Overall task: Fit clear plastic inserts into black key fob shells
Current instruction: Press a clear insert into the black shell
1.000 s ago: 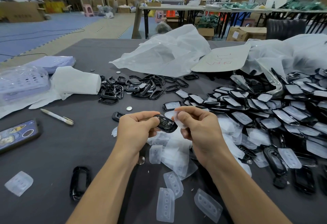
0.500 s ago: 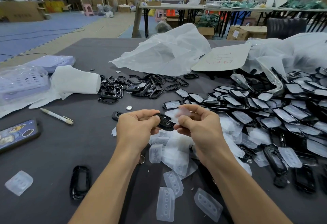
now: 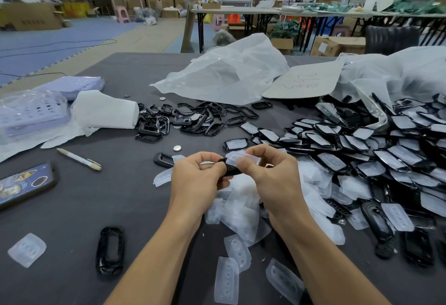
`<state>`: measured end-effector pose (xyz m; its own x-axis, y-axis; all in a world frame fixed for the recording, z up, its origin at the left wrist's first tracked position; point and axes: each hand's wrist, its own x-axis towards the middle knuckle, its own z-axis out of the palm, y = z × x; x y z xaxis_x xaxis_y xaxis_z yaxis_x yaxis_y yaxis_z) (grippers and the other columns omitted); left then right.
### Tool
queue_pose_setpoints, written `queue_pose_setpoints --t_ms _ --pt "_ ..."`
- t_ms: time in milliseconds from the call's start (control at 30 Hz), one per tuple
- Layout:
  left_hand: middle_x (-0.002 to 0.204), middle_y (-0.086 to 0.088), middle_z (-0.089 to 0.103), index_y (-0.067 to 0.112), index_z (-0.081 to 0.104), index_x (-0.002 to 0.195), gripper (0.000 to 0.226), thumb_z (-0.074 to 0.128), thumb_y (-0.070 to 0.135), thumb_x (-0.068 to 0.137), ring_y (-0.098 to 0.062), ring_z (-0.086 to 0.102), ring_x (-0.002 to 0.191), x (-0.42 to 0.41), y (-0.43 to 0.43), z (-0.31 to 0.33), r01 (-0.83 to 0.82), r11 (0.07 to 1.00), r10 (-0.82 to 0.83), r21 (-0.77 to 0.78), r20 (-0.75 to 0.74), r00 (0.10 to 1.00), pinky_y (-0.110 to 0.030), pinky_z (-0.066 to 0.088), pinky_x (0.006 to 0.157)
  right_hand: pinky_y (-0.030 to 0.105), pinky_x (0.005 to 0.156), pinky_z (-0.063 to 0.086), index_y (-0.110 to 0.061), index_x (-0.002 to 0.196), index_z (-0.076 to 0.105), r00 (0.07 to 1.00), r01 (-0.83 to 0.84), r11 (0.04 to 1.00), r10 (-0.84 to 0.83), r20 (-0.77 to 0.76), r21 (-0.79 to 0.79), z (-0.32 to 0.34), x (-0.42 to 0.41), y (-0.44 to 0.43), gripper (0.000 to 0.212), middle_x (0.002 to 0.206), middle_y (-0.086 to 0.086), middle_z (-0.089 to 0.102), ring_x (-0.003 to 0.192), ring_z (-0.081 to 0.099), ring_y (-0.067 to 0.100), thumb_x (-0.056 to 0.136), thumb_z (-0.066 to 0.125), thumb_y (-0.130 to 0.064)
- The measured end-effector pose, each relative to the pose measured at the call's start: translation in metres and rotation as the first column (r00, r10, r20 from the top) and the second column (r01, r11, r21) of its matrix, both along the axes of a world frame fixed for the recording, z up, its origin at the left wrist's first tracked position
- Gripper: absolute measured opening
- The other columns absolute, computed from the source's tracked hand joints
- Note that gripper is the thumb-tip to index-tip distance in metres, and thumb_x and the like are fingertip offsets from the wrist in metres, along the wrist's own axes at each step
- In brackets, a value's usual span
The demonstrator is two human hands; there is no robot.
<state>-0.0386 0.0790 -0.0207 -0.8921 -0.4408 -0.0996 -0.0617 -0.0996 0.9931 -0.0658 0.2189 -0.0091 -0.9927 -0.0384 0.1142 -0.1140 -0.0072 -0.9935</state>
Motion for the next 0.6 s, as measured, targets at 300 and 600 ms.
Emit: queue_pose_setpoints --t_ms 300,600 --pt "0.095 -0.006 0.082 0.014 0.084 0.102 0.013 0.072 0.01 0.096 -0.018 0.079 0.084 0.0026 0.0001 0.0055 0.171 0.983 -0.169 0.068 -0.032 0.985 -0.021 0.059 0.067 0.029 0.094 0.048 -0.027 0.062 0.075 0.997 -0.077 0.995 0.076 0.028 0.063 0.0003 -0.0071 0.0039 0.023 0.099 -0.021 0.072 0.102 0.066 -0.003 0.077 0.086 -0.012" --pt "0.105 -0.011 0.081 0.008 0.078 0.106 0.032 0.046 0.009 0.11 -0.024 0.079 0.094 0.0021 -0.0009 0.0075 0.3 0.906 -0.307 0.299 -0.023 0.951 -0.025 0.062 0.067 0.026 0.081 0.049 -0.017 0.071 0.073 0.996 -0.078 0.983 0.083 -0.026 0.165 -0.0056 -0.0106 0.0067 0.015 0.095 -0.012 0.069 0.091 0.064 0.007 0.077 0.086 -0.017"
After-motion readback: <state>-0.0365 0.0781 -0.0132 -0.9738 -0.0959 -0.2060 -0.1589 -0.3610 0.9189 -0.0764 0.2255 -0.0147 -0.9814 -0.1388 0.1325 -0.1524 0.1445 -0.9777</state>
